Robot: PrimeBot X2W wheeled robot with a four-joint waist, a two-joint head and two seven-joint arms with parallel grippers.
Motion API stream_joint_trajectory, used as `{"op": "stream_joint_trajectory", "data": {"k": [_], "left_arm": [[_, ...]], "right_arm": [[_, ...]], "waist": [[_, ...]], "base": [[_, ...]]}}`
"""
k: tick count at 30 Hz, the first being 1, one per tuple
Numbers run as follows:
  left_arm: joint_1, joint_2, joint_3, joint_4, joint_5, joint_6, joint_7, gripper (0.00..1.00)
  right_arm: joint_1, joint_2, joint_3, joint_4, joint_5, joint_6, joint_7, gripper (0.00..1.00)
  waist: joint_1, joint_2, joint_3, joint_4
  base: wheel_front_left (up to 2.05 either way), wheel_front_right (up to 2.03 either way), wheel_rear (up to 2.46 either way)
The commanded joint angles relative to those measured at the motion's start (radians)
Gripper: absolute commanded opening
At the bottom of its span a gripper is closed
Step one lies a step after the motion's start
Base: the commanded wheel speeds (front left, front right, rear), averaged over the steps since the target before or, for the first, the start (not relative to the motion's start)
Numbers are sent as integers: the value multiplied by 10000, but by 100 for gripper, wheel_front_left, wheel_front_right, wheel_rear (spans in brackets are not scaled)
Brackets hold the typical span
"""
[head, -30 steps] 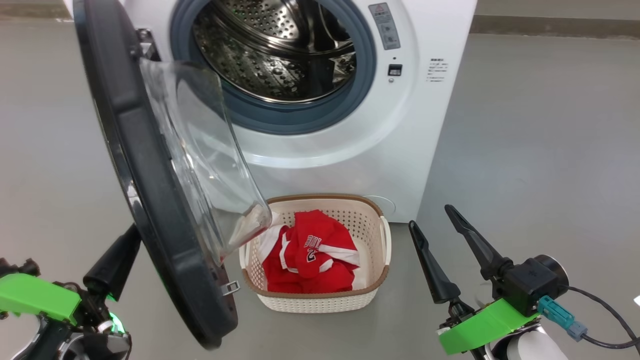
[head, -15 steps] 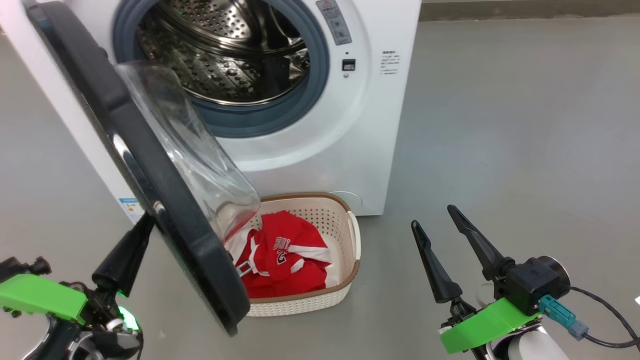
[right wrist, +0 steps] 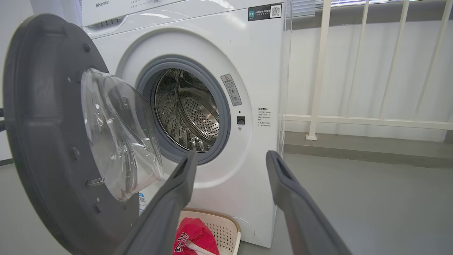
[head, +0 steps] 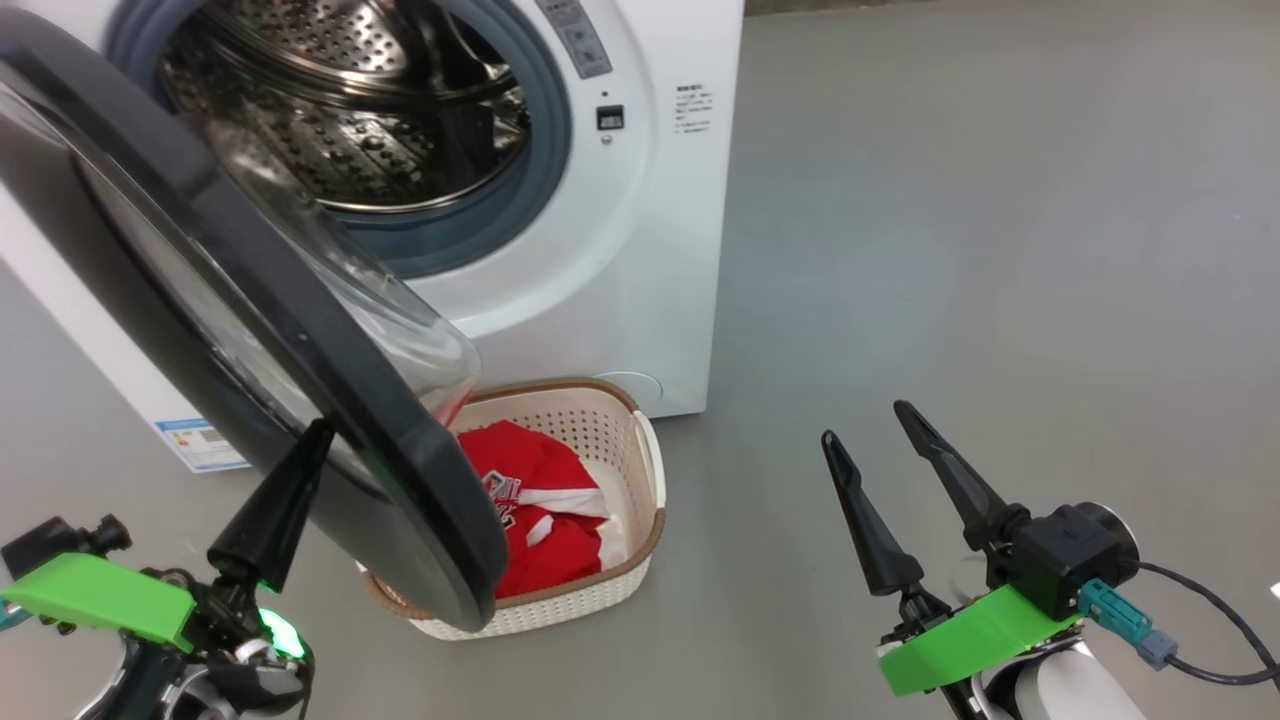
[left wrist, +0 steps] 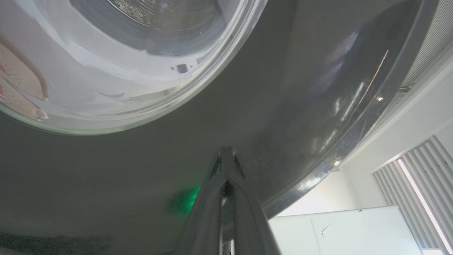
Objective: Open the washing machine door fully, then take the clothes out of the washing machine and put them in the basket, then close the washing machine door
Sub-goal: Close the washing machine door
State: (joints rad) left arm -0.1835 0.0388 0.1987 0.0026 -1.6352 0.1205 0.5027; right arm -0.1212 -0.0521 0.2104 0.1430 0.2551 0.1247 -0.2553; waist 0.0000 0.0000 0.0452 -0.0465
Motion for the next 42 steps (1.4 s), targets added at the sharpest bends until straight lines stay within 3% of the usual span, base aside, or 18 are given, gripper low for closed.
{"op": "stream_joint_trajectory", "data": {"k": [1, 12, 29, 42], "left_arm": [[-376, 114, 167, -192, 35, -144, -68, 0], [-1359, 114, -44, 222, -22, -441, -696, 0], [-3718, 114, -892, 1240, -310, -843, -1799, 0], [-5808, 114, -1014, 2493, -121, -1141, -2590, 0]], "right_arm": [[-411, 19, 201, -241, 103, 60, -64, 100], [-611, 19, 78, -353, 63, 60, -64, 100], [-981, 19, 16, -541, 16, 60, -65, 100], [-1373, 19, -36, -678, -22, 60, -65, 100]], "waist": [[0, 0, 177, -226], [0, 0, 803, -760], [0, 0, 1752, -963], [0, 0, 2697, -1147]], "base": [[0, 0, 0], [0, 0, 0], [0, 0, 0], [0, 0, 0]]}}
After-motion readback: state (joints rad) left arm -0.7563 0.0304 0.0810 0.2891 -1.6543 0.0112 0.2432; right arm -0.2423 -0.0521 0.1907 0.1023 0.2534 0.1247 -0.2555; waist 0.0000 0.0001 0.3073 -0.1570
